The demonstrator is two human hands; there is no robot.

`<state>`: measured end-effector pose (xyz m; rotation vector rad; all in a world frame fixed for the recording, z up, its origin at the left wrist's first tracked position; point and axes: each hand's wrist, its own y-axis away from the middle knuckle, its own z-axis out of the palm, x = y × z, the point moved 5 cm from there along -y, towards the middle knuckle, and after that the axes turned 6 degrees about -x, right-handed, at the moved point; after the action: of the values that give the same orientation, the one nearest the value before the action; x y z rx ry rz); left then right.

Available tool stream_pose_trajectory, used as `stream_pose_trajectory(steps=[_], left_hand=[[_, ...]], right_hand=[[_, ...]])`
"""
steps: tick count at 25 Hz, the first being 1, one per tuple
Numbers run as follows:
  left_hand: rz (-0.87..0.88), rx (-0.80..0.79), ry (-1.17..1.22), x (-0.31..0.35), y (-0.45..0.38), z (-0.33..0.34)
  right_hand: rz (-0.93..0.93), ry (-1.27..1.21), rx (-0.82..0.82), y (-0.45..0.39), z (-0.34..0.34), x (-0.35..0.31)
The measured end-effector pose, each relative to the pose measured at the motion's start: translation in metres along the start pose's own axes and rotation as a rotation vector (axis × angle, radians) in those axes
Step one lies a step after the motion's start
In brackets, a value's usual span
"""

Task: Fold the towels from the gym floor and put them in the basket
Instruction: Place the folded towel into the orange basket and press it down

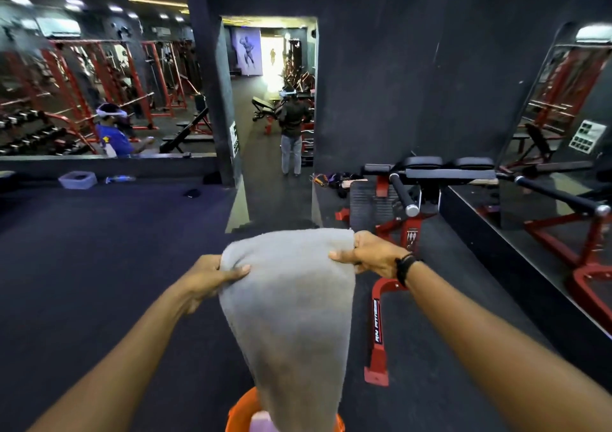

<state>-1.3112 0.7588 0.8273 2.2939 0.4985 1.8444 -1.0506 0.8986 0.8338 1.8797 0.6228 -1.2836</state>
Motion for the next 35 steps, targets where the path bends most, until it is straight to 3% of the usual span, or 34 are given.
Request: stream_pose_trajectory(steps=[3,5,6,9,13,16,18,20,22,25,31,33,35], left_hand=[[-0.078,0.003,0.166,0.002,-0.001,-0.001],[0.053,-0.001,0.367,0.02,-0.002,-0.007],[0.096,-0.026,0.363,0.028,0.0,-0.008],[0.02,-0.058,0.028,0.013,0.005,-0.007],[-0.031,0.136,0.311,-0.007,-0.001,-0.025],[-0.058,0.133,0.343,0.001,0.001,-0.019],[0.034,0.103,0.432,0.014,0.003,-0.017],[0.084,0.03,0.295,0.021,0.005,-0.018],[0.049,0.092,0.103,0.016,0.006,-0.023],[0.082,0.202,0.213,0.016,0.004,-0.027],[0.131,0.181,0.284,0.027,0.005,-0.03],[0.171,0.144,0.233,0.03,0.007,-0.03],[0.228,0.104,0.024,0.035,0.008,-0.028]], right_hand=[[0.003,-0.12,0.002,0.0,-0.004,-0.008],[-0.112,-0.314,-0.047,0.004,-0.01,-0.029],[-0.129,-0.324,-0.087,0.006,-0.01,-0.034],[0.02,0.023,-0.147,0.007,0.004,-0.013],[0.03,-0.205,0.025,0.0,0.001,-0.003],[0.029,-0.243,0.028,0.0,0.002,-0.012],[-0.063,-0.368,-0.003,0.004,-0.002,-0.024],[-0.104,-0.318,-0.062,0.009,-0.002,-0.034],[-0.059,-0.168,0.005,0.009,-0.002,-0.029],[-0.121,-0.251,0.103,0.001,-0.003,-0.028],[-0.201,-0.383,0.126,0.004,-0.003,-0.041],[-0.23,-0.403,0.04,0.007,0.002,-0.043],[-0.216,-0.287,0.045,0.008,0.005,-0.042]])
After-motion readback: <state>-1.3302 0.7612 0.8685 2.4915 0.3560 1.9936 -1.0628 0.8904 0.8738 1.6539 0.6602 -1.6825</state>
